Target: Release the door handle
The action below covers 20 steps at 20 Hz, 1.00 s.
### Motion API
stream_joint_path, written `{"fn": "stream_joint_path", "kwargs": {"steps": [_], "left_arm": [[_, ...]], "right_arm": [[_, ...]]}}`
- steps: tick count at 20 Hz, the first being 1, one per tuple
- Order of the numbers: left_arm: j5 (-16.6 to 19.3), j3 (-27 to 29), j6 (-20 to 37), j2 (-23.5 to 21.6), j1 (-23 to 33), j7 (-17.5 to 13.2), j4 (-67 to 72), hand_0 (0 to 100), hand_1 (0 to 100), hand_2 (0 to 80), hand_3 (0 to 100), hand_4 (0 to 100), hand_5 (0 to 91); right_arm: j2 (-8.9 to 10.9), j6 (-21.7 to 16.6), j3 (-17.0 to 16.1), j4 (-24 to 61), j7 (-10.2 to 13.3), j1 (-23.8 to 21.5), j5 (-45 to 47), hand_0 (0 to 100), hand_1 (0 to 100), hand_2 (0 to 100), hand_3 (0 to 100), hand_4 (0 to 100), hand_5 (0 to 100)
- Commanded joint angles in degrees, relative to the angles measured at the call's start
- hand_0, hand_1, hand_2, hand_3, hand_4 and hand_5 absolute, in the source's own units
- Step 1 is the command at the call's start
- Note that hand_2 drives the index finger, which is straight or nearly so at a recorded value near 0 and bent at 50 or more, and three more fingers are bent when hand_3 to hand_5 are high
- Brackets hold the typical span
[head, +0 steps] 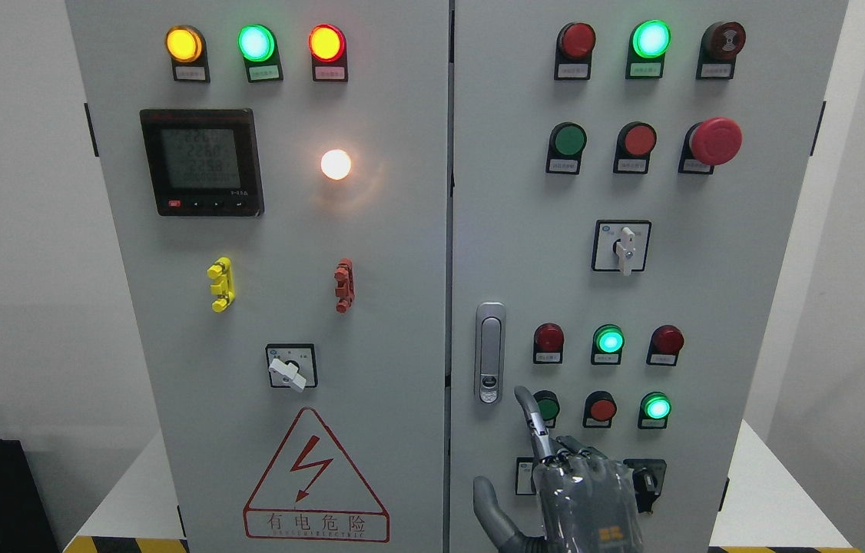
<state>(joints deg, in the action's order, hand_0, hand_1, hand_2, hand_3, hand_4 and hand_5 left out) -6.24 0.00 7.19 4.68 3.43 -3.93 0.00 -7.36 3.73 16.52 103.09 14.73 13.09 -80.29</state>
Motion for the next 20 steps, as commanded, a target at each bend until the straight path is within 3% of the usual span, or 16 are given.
{"fn": "stream_joint_path", "kwargs": {"steps": [1,6,8,11,14,20], "left_arm": [[0.0,-0.7,0.0,0.1,0.0,0.0,-0.9,12,39,0.0,0,0,0.0],[0.0,-0.7,0.0,0.0,0.0,0.0,-0.9,12,39,0.0,0,0,0.0],[0.0,-0.7,0.0,0.0,0.0,0.0,-0.9,12,39,0.0,0,0,0.0],[0.0,-0.7,0.0,0.0,0.0,0.0,-0.9,12,39,0.0,0,0,0.0],[0.0,-0.7,0.0,0.0,0.0,0.0,-0.9,12,39,0.0,0,0,0.0],[0.0,-0.7,0.0,0.1,0.0,0.0,-0.9,12,39,0.0,0,0,0.0]], "right_arm": [[-0.47,1.7,4.8,-6.1,-0.4,2.0,-3.8,34,40,0,100,98,99],[-0.47,2.3,5.1,-6.4,-1.0,2.2,-4.4,35,39,0,100,96,99],[-0.47,3.6,5.1,-6.7,-3.0,2.2,-4.6,35,39,0,100,94,98],[-0.55,4.2,4.9,-6.9,-3.6,3.1,-4.6,35,38,0,100,94,98],[-0.55,6.9,4.9,-7.8,-3.6,4.5,-4.6,35,38,0,100,93,98],[-0.55,7.3,4.3,-8.5,-3.7,4.6,-4.5,36,37,0,100,93,98]]}}
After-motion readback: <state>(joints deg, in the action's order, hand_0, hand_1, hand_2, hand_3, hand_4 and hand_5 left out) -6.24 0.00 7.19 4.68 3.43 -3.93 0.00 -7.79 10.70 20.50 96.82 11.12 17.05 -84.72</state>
